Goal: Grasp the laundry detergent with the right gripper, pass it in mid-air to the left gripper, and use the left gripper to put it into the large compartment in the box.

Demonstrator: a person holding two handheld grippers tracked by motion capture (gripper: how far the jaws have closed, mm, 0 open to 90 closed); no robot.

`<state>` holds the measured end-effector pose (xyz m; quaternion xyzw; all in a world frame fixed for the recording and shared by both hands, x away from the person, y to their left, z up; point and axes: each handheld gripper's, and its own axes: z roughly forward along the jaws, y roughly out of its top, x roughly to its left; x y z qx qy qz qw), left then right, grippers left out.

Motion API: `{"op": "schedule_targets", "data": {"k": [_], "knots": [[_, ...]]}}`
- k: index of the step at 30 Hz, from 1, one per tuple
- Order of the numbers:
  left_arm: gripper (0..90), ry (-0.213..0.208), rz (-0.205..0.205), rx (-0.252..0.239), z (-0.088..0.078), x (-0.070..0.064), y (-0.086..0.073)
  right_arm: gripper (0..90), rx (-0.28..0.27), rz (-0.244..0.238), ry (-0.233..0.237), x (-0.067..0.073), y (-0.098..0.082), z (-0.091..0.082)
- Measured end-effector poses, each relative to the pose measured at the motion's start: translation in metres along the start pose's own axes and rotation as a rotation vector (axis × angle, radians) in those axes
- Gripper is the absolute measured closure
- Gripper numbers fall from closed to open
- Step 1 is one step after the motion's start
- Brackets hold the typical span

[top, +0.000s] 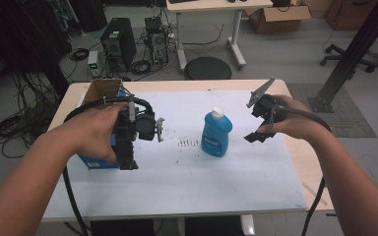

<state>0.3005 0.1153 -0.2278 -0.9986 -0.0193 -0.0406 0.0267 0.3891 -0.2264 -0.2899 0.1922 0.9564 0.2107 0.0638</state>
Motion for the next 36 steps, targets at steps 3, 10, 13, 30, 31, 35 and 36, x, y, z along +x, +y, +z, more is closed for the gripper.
{"op": "schedule_targets", "data": {"k": [3, 10, 13, 30, 31, 35, 36], "knots": [[0.2, -0.002, -0.001, -0.004, 0.001, -0.002, -0.001, 3.8, -0.013, 0.003, 0.007, 0.003, -0.004, 0.005], [0.2, -0.004, 0.003, -0.006, 0.004, -0.005, -0.003, 3.7, -0.019, 0.007, 0.024, 0.009, -0.011, 0.014], [0.3, -0.001, 0.008, -0.013, 0.004, -0.006, -0.003, 3.6, -0.028, 0.010, 0.028, 0.011, -0.014, 0.017], [0.3, -0.001, 0.014, -0.006, 0.005, -0.012, -0.002, 3.6, -0.085, 0.020, 0.045, 0.017, -0.025, 0.035], [0.2, 0.000, 0.014, -0.008, 0.006, -0.012, -0.002, 3.6, -0.086, 0.020, 0.051, 0.018, -0.026, 0.036], [0.2, 0.004, 0.010, -0.002, 0.006, -0.012, -0.001, 3.6, -0.093, 0.025, 0.058, 0.018, -0.028, 0.040], [0.2, 0.006, 0.013, -0.003, 0.005, -0.012, -0.001, 3.6, -0.094, 0.028, 0.056, 0.018, -0.028, 0.042]]}}
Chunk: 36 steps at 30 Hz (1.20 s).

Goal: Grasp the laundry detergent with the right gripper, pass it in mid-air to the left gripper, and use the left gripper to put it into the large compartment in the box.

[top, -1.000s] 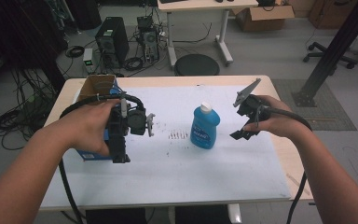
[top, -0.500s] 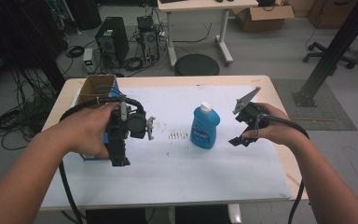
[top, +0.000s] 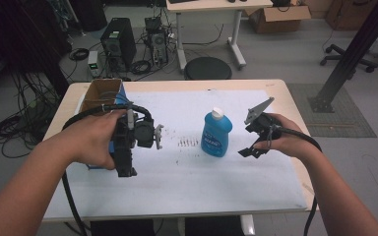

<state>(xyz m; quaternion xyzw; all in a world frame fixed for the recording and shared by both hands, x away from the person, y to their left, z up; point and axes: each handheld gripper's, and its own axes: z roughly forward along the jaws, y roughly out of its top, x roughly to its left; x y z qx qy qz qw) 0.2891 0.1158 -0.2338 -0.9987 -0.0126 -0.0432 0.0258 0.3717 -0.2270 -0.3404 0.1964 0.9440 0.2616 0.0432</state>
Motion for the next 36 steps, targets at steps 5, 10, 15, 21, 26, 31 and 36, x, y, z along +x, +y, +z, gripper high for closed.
{"op": "schedule_targets", "data": {"k": [5, 10, 15, 21, 26, 31, 36], "knots": [[0.2, -0.002, 0.011, -0.007, -0.001, -0.001, 0.004, 3.5, -0.008, -0.007, 0.008, -0.001, -0.001, 0.006], [0.2, -0.001, 0.021, 0.002, -0.001, -0.001, 0.007, 3.4, -0.023, -0.001, 0.010, -0.001, -0.004, 0.013], [0.2, -0.002, 0.022, 0.003, 0.001, -0.001, 0.009, 3.4, -0.060, 0.017, 0.010, -0.002, -0.007, 0.018], [0.2, -0.006, 0.022, 0.008, 0.002, -0.001, 0.009, 3.3, -0.104, 0.028, 0.009, -0.004, -0.009, 0.024], [0.2, -0.009, 0.016, 0.008, 0.003, -0.002, 0.007, 3.2, -0.135, 0.031, 0.010, -0.002, -0.007, 0.030], [0.3, -0.008, 0.018, 0.004, 0.005, -0.002, 0.006, 3.1, -0.167, 0.027, 0.014, -0.001, -0.003, 0.038], [0.2, -0.009, 0.019, 0.004, 0.005, -0.003, 0.005, 3.0, -0.197, 0.038, 0.010, -0.001, -0.002, 0.045]]}}
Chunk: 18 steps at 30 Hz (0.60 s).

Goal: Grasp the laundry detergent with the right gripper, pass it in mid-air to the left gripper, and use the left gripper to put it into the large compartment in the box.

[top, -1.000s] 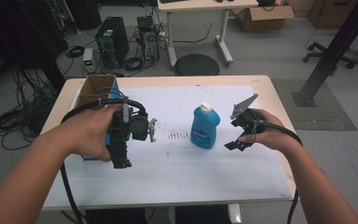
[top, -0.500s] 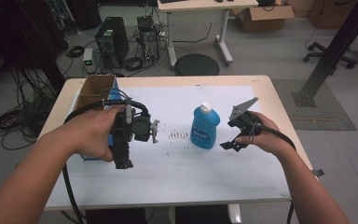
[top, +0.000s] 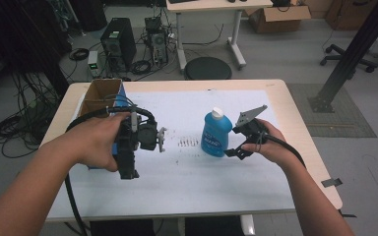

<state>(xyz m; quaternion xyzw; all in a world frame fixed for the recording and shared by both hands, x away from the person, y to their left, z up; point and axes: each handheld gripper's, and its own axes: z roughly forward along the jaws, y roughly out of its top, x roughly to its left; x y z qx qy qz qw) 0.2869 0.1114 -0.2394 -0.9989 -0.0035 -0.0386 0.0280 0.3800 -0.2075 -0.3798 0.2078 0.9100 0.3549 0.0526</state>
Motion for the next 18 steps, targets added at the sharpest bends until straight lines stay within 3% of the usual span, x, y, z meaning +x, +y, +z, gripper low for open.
{"op": "schedule_targets", "data": {"k": [18], "knots": [[0.2, -0.008, 0.001, 0.005, 0.002, 0.000, 0.001, 2.4, -0.088, 0.023, -0.012, 0.001, -0.005, 0.013]]}}
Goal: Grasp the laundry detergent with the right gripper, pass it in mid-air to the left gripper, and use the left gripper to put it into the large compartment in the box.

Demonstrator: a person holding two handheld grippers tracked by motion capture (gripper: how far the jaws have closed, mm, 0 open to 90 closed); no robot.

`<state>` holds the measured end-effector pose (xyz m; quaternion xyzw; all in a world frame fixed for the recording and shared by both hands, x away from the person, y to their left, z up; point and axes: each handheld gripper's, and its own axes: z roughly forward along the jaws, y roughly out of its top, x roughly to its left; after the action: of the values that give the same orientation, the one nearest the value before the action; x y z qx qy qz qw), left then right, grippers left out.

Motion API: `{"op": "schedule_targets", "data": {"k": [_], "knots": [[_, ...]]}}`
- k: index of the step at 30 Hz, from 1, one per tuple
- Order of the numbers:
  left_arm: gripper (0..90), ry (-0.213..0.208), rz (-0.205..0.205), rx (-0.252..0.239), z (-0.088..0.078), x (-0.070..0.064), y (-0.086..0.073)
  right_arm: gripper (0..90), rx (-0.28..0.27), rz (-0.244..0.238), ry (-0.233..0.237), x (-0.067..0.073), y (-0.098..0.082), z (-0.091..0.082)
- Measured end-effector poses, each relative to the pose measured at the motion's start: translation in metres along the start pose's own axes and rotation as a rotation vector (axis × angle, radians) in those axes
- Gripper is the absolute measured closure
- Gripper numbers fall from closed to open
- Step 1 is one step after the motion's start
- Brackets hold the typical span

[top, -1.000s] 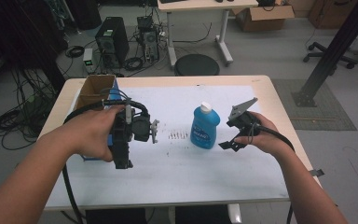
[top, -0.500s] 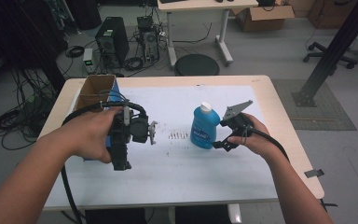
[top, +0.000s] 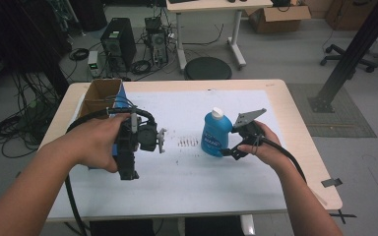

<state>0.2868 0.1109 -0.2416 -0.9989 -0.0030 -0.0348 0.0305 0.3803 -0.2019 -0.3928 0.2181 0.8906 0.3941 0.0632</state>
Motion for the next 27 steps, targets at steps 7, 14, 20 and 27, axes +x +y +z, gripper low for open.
{"op": "schedule_targets", "data": {"k": [7, 14, 20, 27], "knots": [[0.2, -0.003, -0.001, 0.004, 0.000, -0.001, 0.000, 2.1, -0.046, 0.007, 0.003, 0.000, -0.003, 0.005], [0.2, 0.005, 0.005, 0.004, -0.007, -0.002, 0.002, 1.7, -0.090, 0.020, 0.006, -0.001, -0.007, 0.010], [0.2, 0.007, 0.002, -0.004, -0.006, -0.003, 0.001, 1.7, -0.122, 0.024, 0.004, -0.001, -0.010, 0.015], [0.2, 0.005, -0.002, -0.001, -0.006, -0.005, -0.001, 1.3, -0.171, 0.029, 0.018, -0.003, -0.012, 0.021]]}}
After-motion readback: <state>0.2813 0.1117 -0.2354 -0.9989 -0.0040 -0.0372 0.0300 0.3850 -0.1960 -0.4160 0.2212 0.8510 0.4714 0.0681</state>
